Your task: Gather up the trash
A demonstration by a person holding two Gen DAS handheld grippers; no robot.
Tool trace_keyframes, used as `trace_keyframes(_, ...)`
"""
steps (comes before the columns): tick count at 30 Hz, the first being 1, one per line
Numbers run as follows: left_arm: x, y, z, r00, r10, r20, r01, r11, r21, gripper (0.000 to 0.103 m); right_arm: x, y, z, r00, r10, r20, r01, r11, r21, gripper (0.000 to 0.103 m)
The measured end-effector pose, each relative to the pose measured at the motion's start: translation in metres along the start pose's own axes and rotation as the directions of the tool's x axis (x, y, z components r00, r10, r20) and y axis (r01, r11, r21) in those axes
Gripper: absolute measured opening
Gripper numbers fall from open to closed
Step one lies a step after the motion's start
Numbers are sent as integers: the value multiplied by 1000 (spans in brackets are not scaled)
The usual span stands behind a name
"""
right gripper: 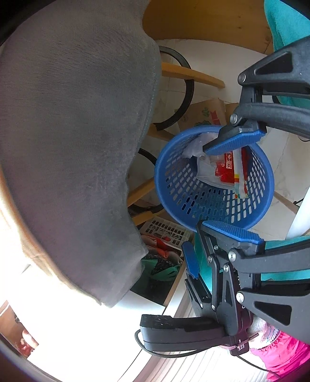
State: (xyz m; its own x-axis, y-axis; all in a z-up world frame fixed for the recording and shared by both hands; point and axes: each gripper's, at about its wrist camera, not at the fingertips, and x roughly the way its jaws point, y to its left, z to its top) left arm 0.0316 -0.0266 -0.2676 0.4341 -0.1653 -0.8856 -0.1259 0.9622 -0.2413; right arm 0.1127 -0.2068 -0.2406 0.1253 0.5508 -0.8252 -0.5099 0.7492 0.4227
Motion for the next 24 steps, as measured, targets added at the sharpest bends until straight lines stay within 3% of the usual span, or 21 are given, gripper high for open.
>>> trace_keyframes(14,-79,-13,27,981,-15,192,10,1000,27,70,-56,26,20,993,5,122,2,999,-53,76)
trace_keyframes(17,-97,-15,35,971,-21,239,15,1000,27,78,-70,32,25,988,10,153,0,998,-64,79)
trace_keyframes(24,-144,-21,52,936,-36,351,28,999,29,81,-108,50,39,970,27,244,-4,995,-95,85)
